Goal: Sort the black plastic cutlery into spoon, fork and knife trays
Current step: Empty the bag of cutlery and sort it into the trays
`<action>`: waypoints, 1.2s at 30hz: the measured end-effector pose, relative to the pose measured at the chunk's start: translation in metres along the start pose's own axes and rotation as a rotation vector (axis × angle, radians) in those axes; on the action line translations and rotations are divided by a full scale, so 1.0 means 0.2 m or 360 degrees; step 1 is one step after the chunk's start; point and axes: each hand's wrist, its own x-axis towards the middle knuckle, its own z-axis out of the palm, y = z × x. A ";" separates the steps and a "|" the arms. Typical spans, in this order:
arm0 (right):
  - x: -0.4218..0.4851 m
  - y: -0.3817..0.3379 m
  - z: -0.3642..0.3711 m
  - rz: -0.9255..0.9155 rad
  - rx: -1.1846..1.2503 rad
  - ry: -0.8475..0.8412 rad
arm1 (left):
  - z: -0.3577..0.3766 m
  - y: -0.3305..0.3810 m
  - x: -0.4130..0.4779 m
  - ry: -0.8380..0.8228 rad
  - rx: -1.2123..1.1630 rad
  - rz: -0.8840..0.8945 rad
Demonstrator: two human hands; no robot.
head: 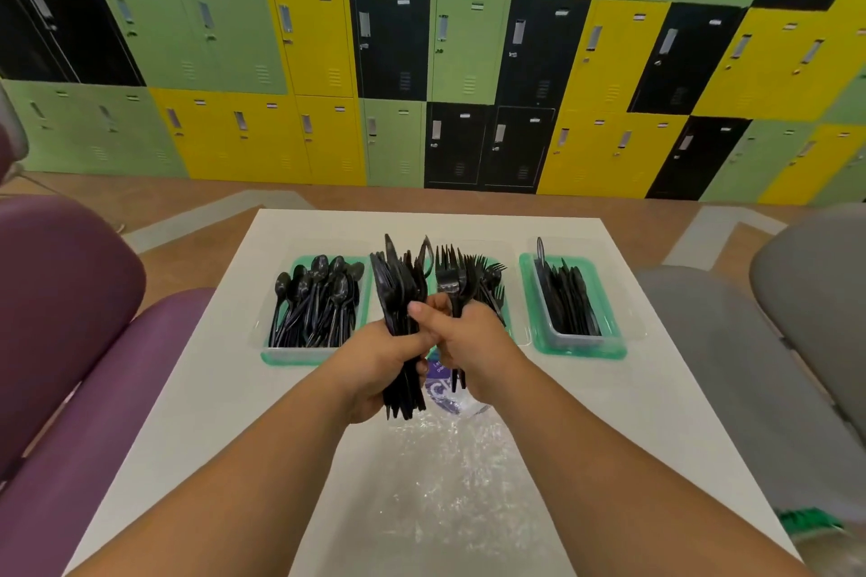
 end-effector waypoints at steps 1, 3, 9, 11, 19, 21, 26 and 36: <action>0.00 0.01 -0.01 0.0038 0.0053 -0.0022 | 0.00 0.00 0.00 -0.0019 0.0026 0.0007; 0.00 0.00 -0.02 0.0130 0.0134 0.0016 | 0.01 0.00 0.00 -0.0051 0.0047 -0.0018; 0.03 0.03 -0.04 0.0141 0.0269 0.0075 | 0.04 -0.04 0.03 0.0042 -0.0139 -0.0022; 0.04 0.04 -0.05 0.0127 0.0245 0.0062 | 0.03 -0.05 0.05 0.0133 -0.0098 0.0021; 0.14 0.07 -0.08 0.0223 0.0239 0.0218 | 0.03 -0.10 0.17 0.0260 -0.0230 0.0004; 0.17 0.08 -0.10 0.0226 0.0218 0.0236 | 0.04 -0.10 0.21 0.0324 -0.0224 -0.0002; 0.24 0.10 -0.12 0.0206 0.0256 0.0189 | 0.04 -0.09 0.33 0.0499 -0.0127 -0.0017; 0.46 0.19 -0.13 0.0229 0.0224 0.0477 | 0.09 -0.13 0.55 0.0846 0.0032 -0.0009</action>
